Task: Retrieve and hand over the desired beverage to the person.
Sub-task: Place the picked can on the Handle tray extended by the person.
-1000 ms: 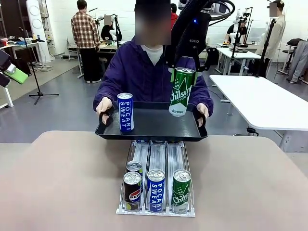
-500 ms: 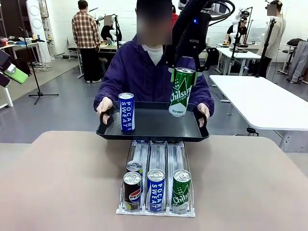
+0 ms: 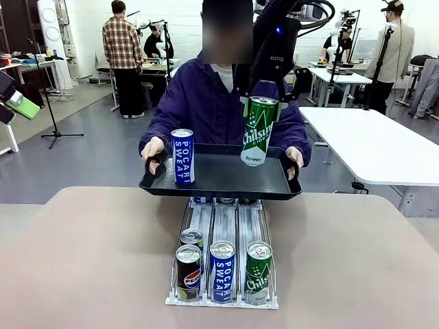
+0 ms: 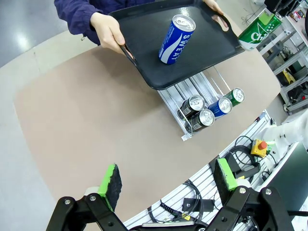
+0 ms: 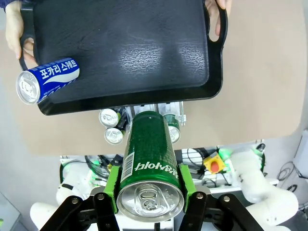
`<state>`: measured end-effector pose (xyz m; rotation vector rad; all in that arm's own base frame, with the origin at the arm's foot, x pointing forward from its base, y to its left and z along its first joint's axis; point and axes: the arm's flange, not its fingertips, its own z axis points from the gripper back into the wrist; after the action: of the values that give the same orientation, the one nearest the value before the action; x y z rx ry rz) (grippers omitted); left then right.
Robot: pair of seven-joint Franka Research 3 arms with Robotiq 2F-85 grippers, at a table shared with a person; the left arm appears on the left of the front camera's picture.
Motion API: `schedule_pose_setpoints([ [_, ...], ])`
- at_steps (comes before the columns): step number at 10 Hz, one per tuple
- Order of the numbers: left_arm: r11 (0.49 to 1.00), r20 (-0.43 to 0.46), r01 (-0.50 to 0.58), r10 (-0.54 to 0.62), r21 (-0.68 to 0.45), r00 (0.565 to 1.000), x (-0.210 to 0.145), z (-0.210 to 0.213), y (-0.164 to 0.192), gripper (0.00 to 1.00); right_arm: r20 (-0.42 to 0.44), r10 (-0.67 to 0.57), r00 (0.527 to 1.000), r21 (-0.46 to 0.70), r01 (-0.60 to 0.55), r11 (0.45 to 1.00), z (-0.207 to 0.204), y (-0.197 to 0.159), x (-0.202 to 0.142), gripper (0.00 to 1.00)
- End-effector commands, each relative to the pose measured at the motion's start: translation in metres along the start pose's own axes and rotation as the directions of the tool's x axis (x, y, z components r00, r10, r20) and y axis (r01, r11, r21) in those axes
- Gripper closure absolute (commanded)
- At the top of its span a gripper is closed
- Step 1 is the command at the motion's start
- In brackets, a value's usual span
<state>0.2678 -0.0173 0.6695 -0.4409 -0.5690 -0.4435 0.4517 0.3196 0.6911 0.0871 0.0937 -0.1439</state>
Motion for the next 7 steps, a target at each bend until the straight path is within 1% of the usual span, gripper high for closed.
schedule_pose_setpoints([
  [1,1.0,-0.005,0.012,-0.012,0.001,1.0,-0.001,0.0,0.002,0.0,0.02,0.038,0.999,-0.059,-0.037,0.998,0.002,0.0,0.011,0.42],
  [2,1.0,-0.005,0.012,-0.012,0.001,1.0,-0.001,0.0,0.002,0.0,0.054,0.034,0.998,-0.097,-0.028,0.995,0.001,0.0,0.021,0.42],
  [4,1.0,-0.005,0.012,-0.012,0.001,1.0,-0.001,0.0,0.002,0.0,0.039,0.026,0.999,-0.104,-0.022,0.994,0.0,0.002,0.045,0.42],
  [6,1.0,-0.005,0.012,-0.012,0.001,1.0,-0.001,0.0,0.002,0.0,-0.002,0.057,0.998,-0.095,-0.057,0.994,-0.003,0.001,0.074,0.42],
  [7,1.0,-0.005,0.012,-0.012,0.001,1.0,-0.001,0.0,0.002,0.0,-0.007,0.07,0.998,-0.081,-0.07,0.994,-0.007,0.002,0.086,0.42],
])
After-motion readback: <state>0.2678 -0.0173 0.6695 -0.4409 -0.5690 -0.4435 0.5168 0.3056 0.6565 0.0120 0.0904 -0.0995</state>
